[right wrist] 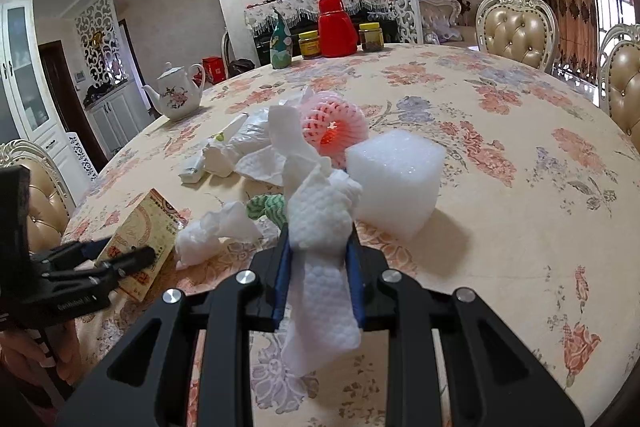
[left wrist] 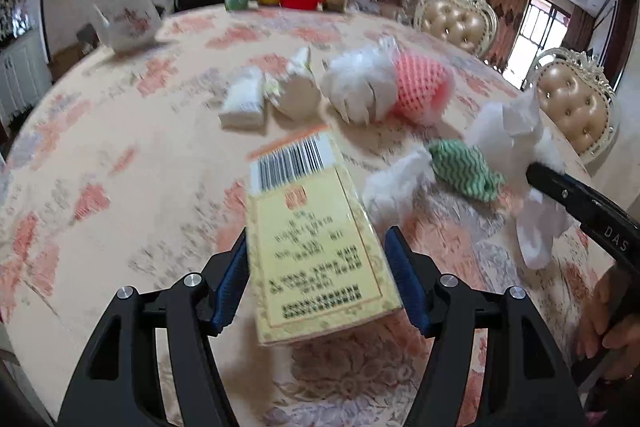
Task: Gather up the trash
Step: 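Lift the yellow box with the left tool while right holds the tissue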
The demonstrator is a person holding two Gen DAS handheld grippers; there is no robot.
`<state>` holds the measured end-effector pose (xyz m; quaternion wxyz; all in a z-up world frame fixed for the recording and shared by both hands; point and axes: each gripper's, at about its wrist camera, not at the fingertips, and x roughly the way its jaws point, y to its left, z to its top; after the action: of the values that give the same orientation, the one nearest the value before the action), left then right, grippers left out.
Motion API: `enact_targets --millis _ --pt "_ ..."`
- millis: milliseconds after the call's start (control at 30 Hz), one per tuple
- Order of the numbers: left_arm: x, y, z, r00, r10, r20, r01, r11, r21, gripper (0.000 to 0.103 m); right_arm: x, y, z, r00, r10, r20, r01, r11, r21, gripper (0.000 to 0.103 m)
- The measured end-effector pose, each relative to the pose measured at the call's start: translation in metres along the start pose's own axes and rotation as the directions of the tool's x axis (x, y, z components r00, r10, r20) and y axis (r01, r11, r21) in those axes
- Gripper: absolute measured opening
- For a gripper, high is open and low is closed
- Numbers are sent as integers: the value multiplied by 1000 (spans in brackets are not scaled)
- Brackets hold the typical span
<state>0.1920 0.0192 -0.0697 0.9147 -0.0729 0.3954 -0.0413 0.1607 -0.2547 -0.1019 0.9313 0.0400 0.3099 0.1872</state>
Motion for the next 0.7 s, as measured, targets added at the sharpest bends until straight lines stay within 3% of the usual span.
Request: enact_targets --millis 100,200,300,433,700 --pt "-8 5 -2 999 -9 43 11 999 -50 61 -1 1 -1 1000 1 2 -1 1000 -3 25" --pt "-15 3 -2 996 11 85 -8 999 -39 53 -1 4 -1 1000 0 0 0 1000 -11 25" --pt "-20 -3 -3 994 17 110 -16 1000 -12 52 -1 7 -2 1000 3 -2 -3 1000 -17 25" --pt "-41 -7 -1 974 73 214 -79 997 16 52 -4 16 -5 1000 15 -11 -16 999 -45 25" --pt "-68 -13 0 935 99 341 -121 992 46 52 -16 43 -3 998 61 27 -58 995 -84 25"
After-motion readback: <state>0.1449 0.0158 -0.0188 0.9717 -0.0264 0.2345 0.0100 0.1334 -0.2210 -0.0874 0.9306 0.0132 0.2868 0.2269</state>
